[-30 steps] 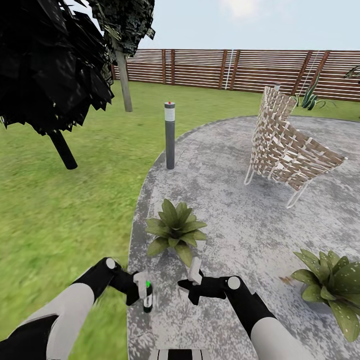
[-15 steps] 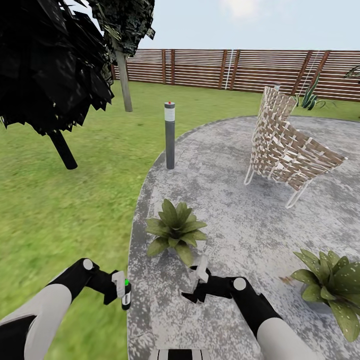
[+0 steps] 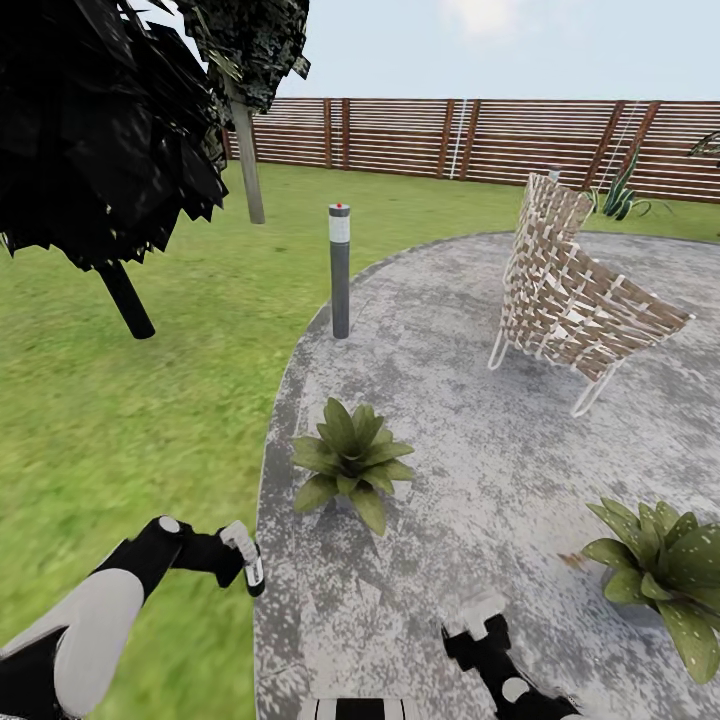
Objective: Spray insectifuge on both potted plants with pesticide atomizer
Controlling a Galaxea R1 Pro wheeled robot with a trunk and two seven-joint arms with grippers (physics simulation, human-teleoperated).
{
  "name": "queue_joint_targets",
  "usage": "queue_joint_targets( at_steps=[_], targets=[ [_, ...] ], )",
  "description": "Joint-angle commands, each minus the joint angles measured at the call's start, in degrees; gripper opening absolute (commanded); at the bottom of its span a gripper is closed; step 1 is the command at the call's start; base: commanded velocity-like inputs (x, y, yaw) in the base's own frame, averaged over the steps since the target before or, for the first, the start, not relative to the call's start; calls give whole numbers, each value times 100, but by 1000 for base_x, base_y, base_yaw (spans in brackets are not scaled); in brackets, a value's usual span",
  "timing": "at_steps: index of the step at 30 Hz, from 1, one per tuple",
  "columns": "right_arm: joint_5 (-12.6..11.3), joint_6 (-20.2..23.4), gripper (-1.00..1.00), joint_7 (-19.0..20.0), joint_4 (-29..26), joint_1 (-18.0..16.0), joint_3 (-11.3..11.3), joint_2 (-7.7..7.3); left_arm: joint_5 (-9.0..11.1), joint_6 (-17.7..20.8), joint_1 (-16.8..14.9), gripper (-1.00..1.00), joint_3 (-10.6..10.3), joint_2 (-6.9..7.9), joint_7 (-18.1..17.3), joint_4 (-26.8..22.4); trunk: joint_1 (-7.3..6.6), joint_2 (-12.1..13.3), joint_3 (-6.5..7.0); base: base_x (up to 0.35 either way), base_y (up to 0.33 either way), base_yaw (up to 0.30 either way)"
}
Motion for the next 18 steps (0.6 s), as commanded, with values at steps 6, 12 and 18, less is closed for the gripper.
queue_joint_targets(
  at_steps=[6,12,18],
  targets=[
    [-732,-77,100,-1152,36,275,-26,-4,466,1265,-69,-100,107,-131,396,-12,-1,-2,-4,0,0,0],
    [-796,-70,100,-1465,26,638,-26,-24,502,2529,-173,-100,50,-201,390,-26,-1,-2,-4,0,0,0],
    [-806,-78,100,-1475,22,641,-34,-41,474,2940,-280,-100,29,-215,381,-36,-1,-2,-4,0,0,0]
  ],
)
